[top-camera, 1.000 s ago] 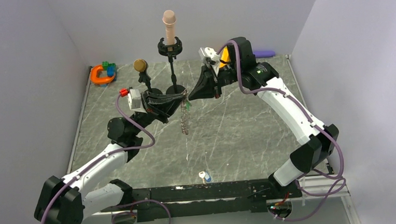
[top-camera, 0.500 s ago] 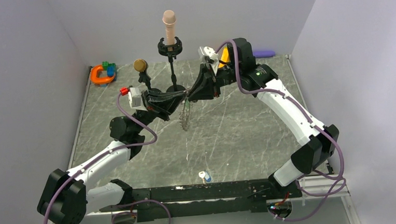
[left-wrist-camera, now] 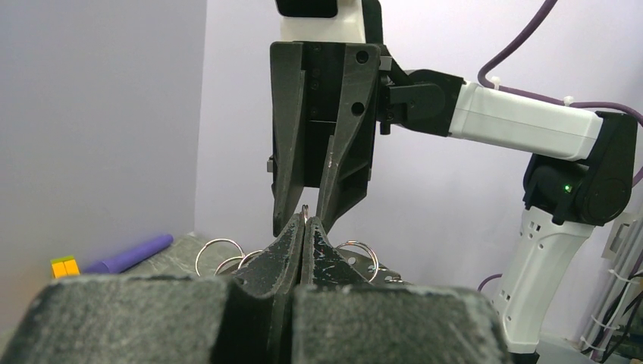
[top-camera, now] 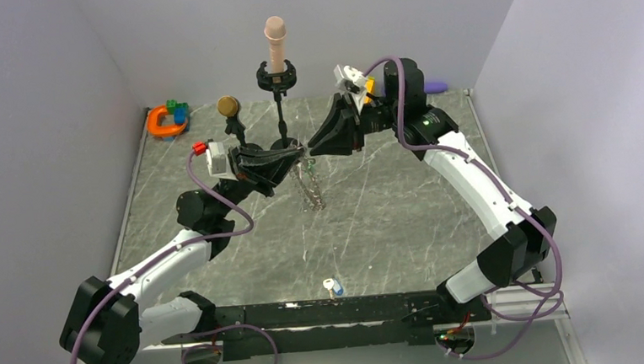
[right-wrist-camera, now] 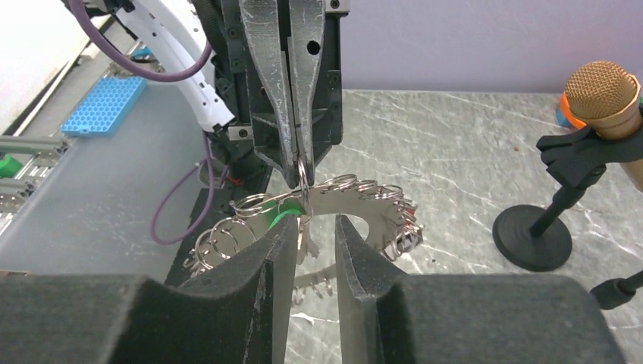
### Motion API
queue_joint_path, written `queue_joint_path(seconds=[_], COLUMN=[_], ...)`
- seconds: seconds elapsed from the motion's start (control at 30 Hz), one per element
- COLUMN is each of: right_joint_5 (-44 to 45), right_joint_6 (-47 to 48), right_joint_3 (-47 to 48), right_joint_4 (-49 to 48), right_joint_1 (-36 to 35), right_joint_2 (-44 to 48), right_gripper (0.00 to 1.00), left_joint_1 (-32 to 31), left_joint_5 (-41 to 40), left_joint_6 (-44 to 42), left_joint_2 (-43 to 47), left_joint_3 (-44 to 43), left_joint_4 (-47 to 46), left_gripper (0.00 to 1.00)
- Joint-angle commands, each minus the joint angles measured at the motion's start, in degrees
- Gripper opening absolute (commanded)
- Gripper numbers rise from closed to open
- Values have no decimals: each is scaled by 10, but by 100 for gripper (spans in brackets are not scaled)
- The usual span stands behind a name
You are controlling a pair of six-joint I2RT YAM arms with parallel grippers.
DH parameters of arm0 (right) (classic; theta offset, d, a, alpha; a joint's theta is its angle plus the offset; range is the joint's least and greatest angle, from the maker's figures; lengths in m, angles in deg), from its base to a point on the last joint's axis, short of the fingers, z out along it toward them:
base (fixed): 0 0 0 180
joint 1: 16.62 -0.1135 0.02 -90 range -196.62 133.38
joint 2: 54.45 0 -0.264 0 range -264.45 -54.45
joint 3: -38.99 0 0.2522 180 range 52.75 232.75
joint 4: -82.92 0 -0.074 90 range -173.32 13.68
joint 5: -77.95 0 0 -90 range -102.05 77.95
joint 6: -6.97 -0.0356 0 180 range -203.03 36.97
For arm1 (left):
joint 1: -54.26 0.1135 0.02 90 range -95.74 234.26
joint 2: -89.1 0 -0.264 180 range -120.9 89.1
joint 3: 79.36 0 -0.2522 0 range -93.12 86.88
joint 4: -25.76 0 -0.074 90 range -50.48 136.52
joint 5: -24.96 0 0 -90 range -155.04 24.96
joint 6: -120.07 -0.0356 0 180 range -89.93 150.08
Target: Put the keys on the keyring
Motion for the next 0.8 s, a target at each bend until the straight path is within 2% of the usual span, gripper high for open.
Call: queue_joint_path(seconds=[0.0,0.47,0.53,0.7,0.77], right_joint_5=[-24,-29,-31,-35,-35], right_joint_6=[-70,-95,-95,-90,-82], right_joint_3=[-12,-22,-21,-23,-21], right_joint_4=[-97,-120,-119,-116,-108], right_joint_1=[-3,-20,-23,-24,-24], right_joint_2=[11,9,8,8,8], right_gripper=[29,29,23,2,0], left_joint_1=[2,2,2,3,3], left_joint_5=[1,4,3,1,1], left_joint_6=[14,17,17,16,17], left_joint_2=[6,-3,-2,-1,0], left_joint_3=[-25,-32,-32,-30,-28], left_joint_4=[-53,-56,-55,-54,-54], left_gripper=[0,0,0,0,0])
